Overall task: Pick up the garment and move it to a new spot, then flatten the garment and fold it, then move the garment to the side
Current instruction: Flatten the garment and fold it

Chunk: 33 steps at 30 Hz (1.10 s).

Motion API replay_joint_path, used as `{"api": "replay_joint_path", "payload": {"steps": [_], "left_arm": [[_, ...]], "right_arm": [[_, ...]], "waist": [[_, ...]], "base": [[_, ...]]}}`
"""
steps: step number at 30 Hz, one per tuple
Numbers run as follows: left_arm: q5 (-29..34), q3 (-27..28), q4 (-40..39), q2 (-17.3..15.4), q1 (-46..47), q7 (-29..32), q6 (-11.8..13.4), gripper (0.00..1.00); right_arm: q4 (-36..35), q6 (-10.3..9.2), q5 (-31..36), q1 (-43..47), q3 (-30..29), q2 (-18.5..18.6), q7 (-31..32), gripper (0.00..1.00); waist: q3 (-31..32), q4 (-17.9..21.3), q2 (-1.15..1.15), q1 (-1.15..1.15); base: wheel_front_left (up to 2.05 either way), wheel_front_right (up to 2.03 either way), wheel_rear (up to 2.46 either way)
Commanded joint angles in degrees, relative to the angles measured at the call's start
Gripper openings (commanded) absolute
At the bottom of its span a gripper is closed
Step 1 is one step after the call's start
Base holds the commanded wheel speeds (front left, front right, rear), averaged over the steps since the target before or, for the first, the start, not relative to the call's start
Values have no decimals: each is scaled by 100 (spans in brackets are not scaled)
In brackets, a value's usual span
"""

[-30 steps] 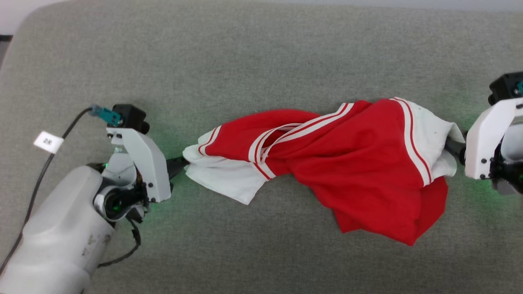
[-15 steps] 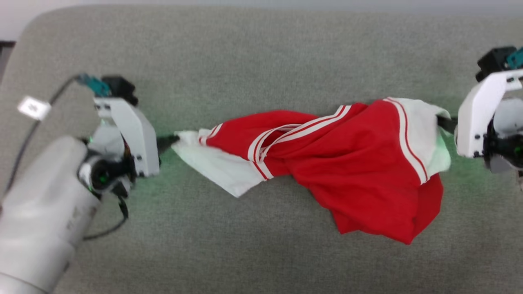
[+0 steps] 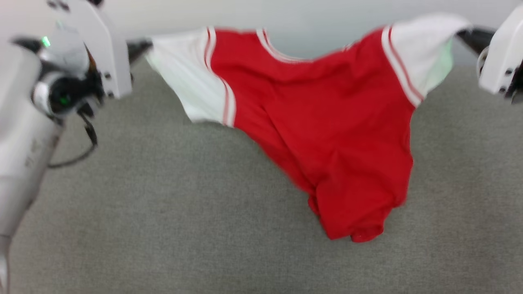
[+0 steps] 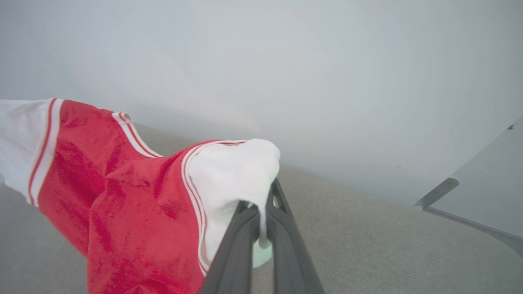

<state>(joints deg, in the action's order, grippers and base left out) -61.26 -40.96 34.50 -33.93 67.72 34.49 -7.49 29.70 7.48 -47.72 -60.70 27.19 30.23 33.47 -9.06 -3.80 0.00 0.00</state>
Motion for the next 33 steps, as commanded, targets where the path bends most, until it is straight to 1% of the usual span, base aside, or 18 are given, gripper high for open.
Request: {"api": "replay_joint_path", "payload": {"steps": [1, 8, 11, 15, 18, 20, 22, 25, 27, 28, 29, 31, 33], "left_arm": [[129, 18, 16, -30, 170, -128, 12, 0], [524, 105, 202, -33, 762, -800, 13, 0], [553, 154, 273, -8, 956, -957, 13, 0], [500, 180, 289, -25, 1189, -910, 11, 0], [458, 170, 274, -55, 1300, -832, 11, 0], [432, 187, 247, -67, 1389, -795, 11, 0], [411, 231, 202, -73, 1543, -737, 34, 0], [429, 249, 112, -53, 1715, -692, 72, 0], [470, 255, 46, -42, 1853, -664, 107, 0], [470, 255, 46, -42, 1853, -664, 107, 0], [498, 264, 25, -23, 1918, -698, 139, 0], [539, 288, 31, 37, 2016, -776, 206, 0], [645, 294, 61, 131, 2185, -959, 275, 0]], "right_arm": [[41, 3, 49, -122, 71, 28, -230, 0], [476, 2, 210, -692, 394, 99, -1684, 0], [740, 1, 160, -862, 477, 79, -2095, 0], [900, 1, 67, -1116, 743, 118, -2231, 0], [888, 1, -28, -1247, 946, 158, -2198, 0], [859, 1, -118, -1391, 1011, 192, -2183, 0], [817, 1, -294, -1643, 1046, 229, -2133, 0], [788, 1, -323, -1929, 1085, 291, -2125, 0], [777, 1, -235, -2147, 1151, 315, -2083, 0], [777, 1, -235, -2147, 1151, 315, -2083, 0], [798, 1, -203, -2261, 1153, 319, -2125, 0], [900, 1, -40, -2487, 1171, 291, -2248, 0], [1057, 1, 219, -2743, 1217, 173, -2473, 0]], "waist": [[300, 54, 0, 0], [683, 86, 0, 0], [831, 80, 0, 0], [921, 76, 0, 0], [905, 71, 0, 0], [819, 72, 0, 0], [590, 80, 0, 0], [244, 88, 0, 0], [-50, 101, 0, 0], [-50, 101, 0, 0], [-201, 107, 0, 0], [-523, 129, 0, 0], [-864, 158, 0, 0]], "base": [[0, 0, 0], [0, 0, 0], [0, 0, 0], [0, 0, 0], [0, 0, 0], [0, 0, 0], [0, 0, 0], [0, 0, 0], [0, 0, 0], [0, 0, 0], [0, 0, 0], [0, 0, 0], [0, 0, 0]]}}
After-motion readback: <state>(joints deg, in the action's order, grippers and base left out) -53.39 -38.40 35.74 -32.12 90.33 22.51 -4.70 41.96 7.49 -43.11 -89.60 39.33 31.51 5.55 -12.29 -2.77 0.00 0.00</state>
